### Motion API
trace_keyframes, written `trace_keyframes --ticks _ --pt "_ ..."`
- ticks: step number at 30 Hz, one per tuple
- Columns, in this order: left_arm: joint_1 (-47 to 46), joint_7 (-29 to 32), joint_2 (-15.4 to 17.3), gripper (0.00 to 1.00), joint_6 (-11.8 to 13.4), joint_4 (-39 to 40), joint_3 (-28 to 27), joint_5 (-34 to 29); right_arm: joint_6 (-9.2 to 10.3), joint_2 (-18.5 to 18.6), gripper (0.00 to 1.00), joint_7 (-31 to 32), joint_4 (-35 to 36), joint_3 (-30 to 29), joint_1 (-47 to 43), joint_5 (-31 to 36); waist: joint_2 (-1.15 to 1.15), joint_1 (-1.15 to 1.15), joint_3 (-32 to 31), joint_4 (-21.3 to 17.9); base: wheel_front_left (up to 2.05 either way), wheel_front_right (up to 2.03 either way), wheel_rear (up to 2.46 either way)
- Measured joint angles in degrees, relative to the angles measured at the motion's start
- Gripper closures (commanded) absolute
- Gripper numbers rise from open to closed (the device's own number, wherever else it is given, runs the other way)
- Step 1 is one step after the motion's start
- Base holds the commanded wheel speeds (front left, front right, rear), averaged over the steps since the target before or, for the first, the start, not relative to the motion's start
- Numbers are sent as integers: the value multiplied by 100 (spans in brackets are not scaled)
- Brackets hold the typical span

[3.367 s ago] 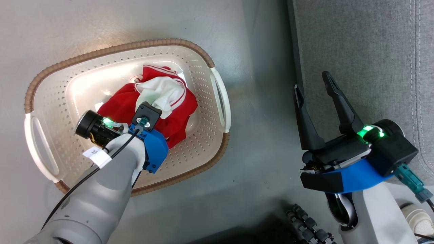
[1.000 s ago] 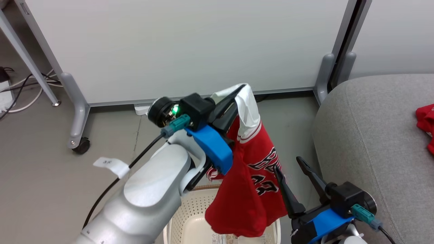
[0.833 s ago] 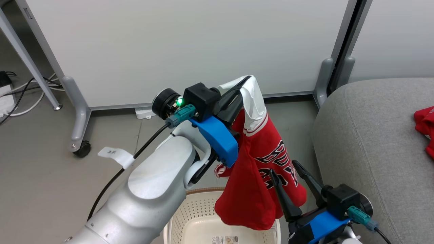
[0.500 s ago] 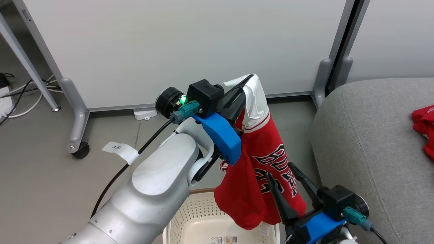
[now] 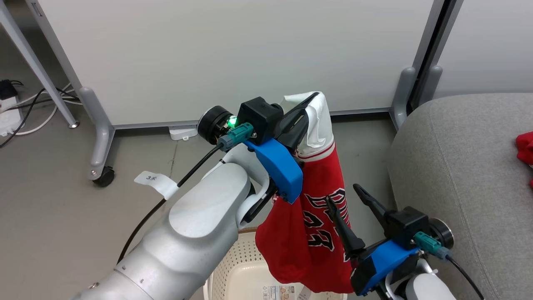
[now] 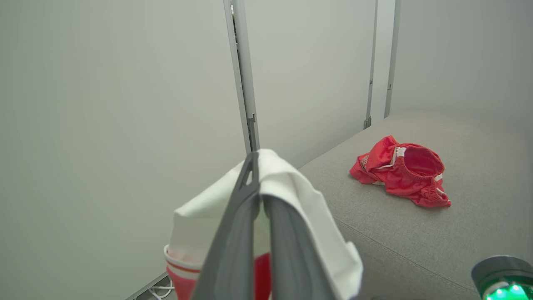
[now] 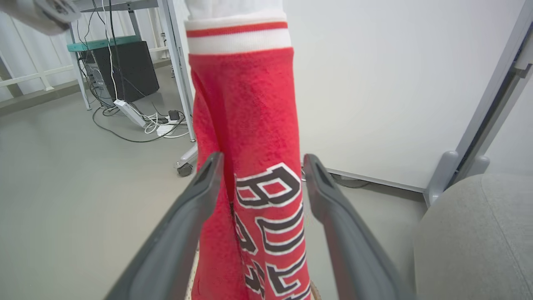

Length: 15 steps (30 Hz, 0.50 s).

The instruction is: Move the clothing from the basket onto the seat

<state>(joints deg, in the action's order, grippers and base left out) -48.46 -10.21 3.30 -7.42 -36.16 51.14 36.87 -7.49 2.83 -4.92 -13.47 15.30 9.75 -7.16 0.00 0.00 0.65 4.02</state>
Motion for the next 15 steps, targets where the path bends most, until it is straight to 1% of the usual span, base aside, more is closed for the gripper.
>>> trace_keyframes --ticks 3,7,15 --pt "-12 -5 -5 100 0 -24 55 38 0 0 0 86 -4 -174 19 118 0 0 22 34 0 0 0" --pt "-27 -7 -12 100 0 -31 135 85 0 2 0 297 -203 -211 107 237 0 0 42 59 0 0 0" --pt "-118 -22 -29 100 -1 66 304 203 0 2 0 387 -1032 -288 715 747 0 0 80 140 0 0 0"
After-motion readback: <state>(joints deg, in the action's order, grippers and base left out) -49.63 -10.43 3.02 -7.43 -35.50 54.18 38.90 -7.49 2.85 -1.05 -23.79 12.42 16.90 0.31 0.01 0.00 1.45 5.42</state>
